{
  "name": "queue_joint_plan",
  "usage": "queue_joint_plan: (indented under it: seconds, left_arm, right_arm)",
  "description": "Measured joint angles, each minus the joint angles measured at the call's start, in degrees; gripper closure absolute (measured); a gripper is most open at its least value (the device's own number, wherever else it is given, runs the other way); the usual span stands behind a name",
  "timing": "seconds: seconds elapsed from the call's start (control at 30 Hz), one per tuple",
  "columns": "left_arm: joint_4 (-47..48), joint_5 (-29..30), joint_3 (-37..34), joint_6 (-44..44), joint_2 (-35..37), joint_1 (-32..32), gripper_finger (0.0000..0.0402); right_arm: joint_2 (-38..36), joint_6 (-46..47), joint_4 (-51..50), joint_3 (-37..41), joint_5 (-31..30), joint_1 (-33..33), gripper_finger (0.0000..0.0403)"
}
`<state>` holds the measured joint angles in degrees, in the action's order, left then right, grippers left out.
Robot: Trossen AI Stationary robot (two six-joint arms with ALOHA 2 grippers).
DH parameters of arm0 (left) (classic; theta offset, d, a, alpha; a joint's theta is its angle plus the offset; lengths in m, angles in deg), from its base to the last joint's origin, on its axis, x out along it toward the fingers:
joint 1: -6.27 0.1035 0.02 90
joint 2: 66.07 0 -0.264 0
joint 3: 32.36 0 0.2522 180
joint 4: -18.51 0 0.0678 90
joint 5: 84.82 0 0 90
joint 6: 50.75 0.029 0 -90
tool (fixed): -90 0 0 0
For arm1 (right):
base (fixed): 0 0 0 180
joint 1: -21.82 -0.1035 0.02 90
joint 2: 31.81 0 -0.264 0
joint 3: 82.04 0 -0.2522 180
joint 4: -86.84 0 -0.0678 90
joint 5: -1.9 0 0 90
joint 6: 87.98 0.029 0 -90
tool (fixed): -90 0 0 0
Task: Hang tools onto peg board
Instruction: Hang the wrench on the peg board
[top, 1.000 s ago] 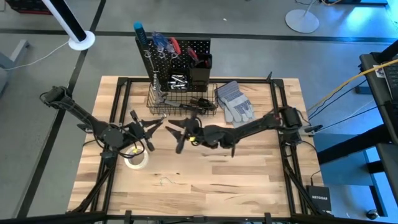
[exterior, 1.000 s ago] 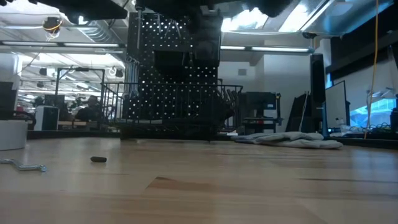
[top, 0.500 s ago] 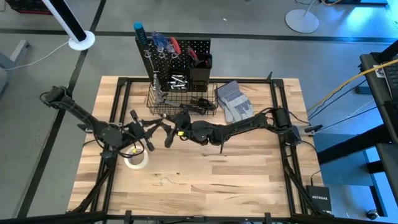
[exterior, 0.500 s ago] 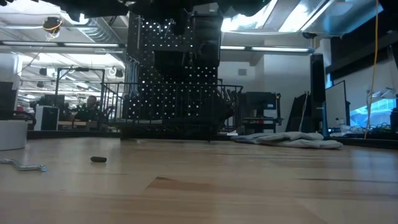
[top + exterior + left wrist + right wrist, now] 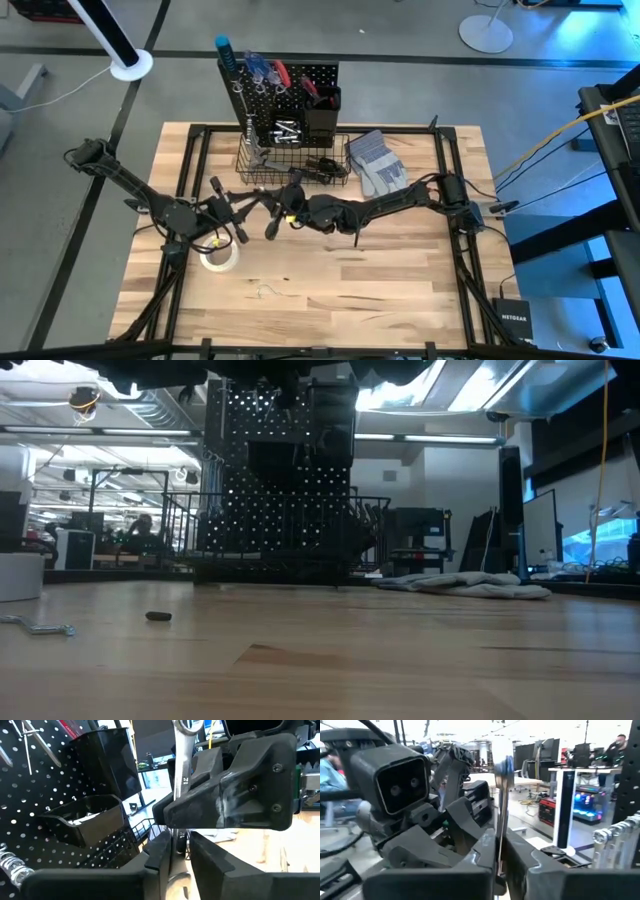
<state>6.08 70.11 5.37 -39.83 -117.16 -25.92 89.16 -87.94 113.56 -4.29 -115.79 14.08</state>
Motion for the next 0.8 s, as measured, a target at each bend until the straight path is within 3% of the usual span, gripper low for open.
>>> queue_joint_plan:
  seconds: [0.23, 0.37, 0.53, 0.8]
  left_arm:
    - [2.8, 3.2, 3.3, 1.6, 0.7, -2.6, 0.0290]
    - [13.0, 2.6, 8.8, -2.3, 2.8, -7.0, 0.0268]
    - [26.0, -5.9, 14.7, -9.5, 3.2, -8.4, 0.0258]
    - [27.1, -9.1, 15.1, -10.3, -0.4, -4.0, 0.0257]
  right_arm:
    - [-3.3, -6.3, -6.5, 0.0, -0.5, -0.1, 0.0387]
    - [-7.6, -6.0, -24.0, -1.2, 0.3, -0.1, 0.0387]
    - [-7.7, -4.6, -46.4, -7.7, 7.0, -0.1, 0.0387]
    - [-7.2, -3.8, -47.9, -8.7, 13.5, -1.0, 0.0387]
